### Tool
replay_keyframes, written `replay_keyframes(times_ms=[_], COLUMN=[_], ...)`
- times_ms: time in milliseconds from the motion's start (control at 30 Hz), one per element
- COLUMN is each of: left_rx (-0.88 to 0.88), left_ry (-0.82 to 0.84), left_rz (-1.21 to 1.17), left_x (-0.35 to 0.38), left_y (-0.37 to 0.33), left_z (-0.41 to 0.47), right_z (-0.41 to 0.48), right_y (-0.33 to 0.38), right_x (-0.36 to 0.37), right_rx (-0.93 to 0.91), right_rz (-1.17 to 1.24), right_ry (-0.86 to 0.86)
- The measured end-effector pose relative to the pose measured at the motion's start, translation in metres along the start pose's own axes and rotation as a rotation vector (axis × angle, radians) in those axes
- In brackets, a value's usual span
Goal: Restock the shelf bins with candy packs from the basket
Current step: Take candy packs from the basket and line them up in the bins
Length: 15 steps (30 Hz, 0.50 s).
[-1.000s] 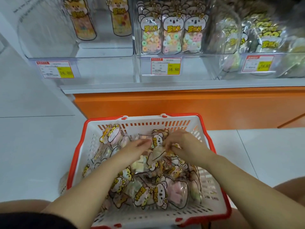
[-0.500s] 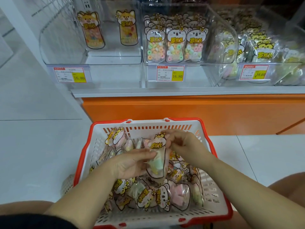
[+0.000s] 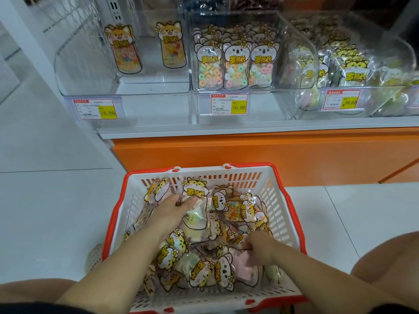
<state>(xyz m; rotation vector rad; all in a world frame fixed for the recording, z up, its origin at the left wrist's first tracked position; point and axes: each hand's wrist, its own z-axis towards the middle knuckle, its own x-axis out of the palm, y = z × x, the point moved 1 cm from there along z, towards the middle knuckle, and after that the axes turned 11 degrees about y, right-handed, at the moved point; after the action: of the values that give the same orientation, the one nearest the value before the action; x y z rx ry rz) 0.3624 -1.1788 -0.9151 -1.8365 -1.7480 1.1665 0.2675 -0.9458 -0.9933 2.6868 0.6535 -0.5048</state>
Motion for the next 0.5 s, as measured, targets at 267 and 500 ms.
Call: replay_keyframes(times_ms=[267, 500], left_rx=[-0.039, 0.1], left_ry=[-0.079, -0.249], left_rz=[0.013, 0.004], left_x=[0.006, 0.013], left_y=[-0.008, -0.029], left_z=[-0.001, -0.01], right_z=[-0.064, -0.113], right_y=[-0.012, 0.022], right_x=[-0.099, -0.117], right_rx=[-0.167, -0.43], right_rz=[0.419, 0.765], right_ry=[-0.39, -0.817])
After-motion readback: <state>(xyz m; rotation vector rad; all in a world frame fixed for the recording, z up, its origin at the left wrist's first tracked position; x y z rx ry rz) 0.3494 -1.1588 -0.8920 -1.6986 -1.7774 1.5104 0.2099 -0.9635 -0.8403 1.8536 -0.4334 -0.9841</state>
